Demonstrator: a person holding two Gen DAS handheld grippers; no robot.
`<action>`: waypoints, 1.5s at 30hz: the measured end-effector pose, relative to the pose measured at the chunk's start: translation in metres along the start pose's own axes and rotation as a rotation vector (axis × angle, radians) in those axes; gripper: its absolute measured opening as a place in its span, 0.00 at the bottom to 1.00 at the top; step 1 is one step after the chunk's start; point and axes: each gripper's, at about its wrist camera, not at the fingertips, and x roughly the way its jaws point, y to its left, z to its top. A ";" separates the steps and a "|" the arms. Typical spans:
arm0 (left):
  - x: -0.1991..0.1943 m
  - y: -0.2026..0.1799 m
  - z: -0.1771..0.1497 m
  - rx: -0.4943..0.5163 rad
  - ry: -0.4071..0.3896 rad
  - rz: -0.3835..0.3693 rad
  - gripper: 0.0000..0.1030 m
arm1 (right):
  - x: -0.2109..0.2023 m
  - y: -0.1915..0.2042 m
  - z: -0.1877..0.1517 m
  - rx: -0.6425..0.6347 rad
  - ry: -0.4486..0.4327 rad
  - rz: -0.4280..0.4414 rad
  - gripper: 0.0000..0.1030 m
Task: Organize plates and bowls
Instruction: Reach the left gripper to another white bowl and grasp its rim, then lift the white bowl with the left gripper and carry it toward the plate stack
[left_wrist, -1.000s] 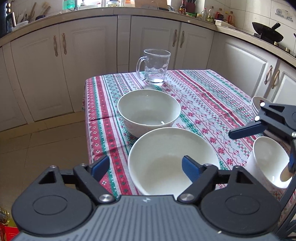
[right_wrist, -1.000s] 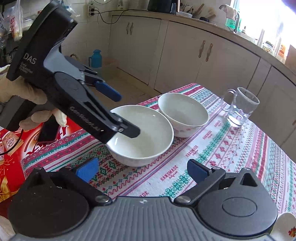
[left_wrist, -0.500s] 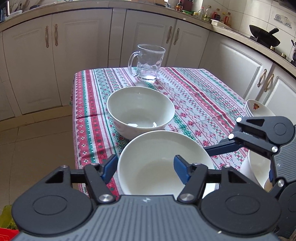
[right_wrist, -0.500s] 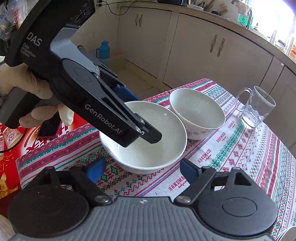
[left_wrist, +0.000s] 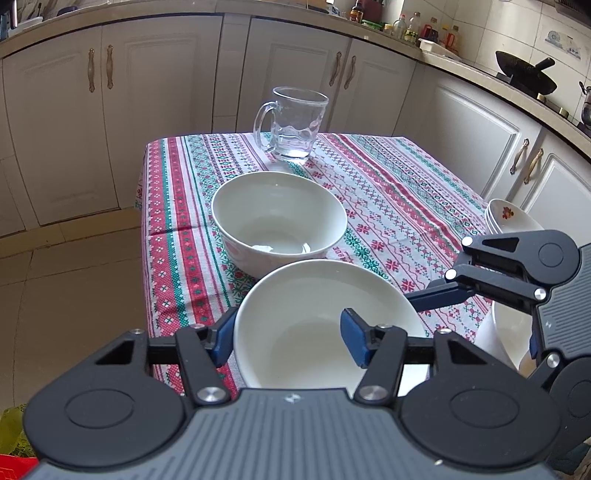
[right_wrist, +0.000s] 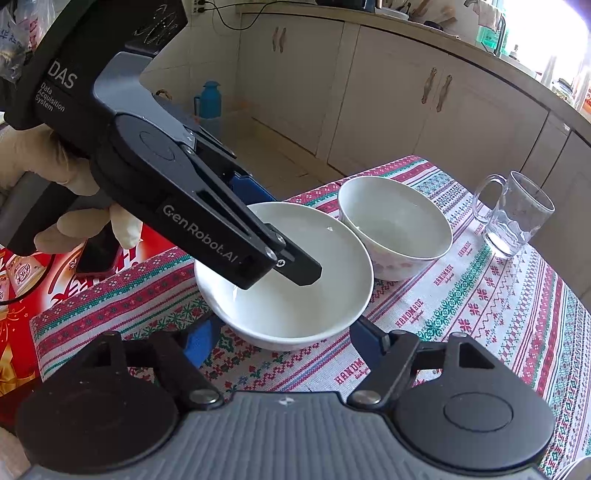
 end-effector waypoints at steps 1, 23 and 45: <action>0.000 0.000 0.000 -0.001 0.000 0.000 0.57 | 0.000 -0.001 0.000 -0.001 0.000 0.001 0.78; -0.027 -0.038 0.007 0.035 -0.021 -0.019 0.56 | -0.038 0.001 -0.009 0.023 -0.024 0.006 0.78; -0.040 -0.134 0.018 0.153 -0.061 -0.105 0.56 | -0.130 -0.009 -0.063 0.100 -0.084 -0.102 0.78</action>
